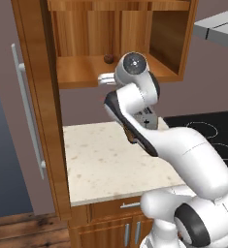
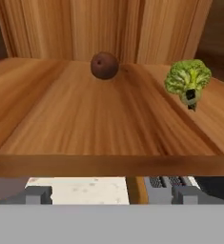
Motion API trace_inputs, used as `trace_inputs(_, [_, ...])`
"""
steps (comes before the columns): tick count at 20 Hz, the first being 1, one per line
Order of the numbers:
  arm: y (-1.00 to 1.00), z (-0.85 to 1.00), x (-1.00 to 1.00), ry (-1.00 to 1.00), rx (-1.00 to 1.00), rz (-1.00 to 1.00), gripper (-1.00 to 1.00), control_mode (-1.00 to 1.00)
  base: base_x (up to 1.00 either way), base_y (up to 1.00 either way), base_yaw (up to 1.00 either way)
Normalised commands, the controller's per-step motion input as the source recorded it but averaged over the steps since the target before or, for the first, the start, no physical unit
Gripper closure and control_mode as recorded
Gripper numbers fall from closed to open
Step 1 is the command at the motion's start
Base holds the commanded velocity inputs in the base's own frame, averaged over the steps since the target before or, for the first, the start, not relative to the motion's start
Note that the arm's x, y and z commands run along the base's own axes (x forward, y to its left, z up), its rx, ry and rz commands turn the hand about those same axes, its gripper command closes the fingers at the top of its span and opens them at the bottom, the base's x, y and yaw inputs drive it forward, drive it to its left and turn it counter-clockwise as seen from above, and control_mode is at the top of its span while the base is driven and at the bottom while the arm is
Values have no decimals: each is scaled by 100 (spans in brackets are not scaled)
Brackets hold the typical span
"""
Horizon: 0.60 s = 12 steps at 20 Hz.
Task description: Pick the pear, broccoli from the counter and place them in the cabinet. Then close the cabinet.
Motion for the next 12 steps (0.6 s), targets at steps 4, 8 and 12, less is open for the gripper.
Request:
trace_inputs(4, [0, -80, -100, -4, 0, 1, -100, -100, 0, 0, 0])
trace_inputs(8, [0, -96, -95, -19, -1, 0, -100, -100, 0, 0, 0])
trace_inputs(12, [0, -62, -80, -31, -9, 4, -100, -100, 0, 0, 0])
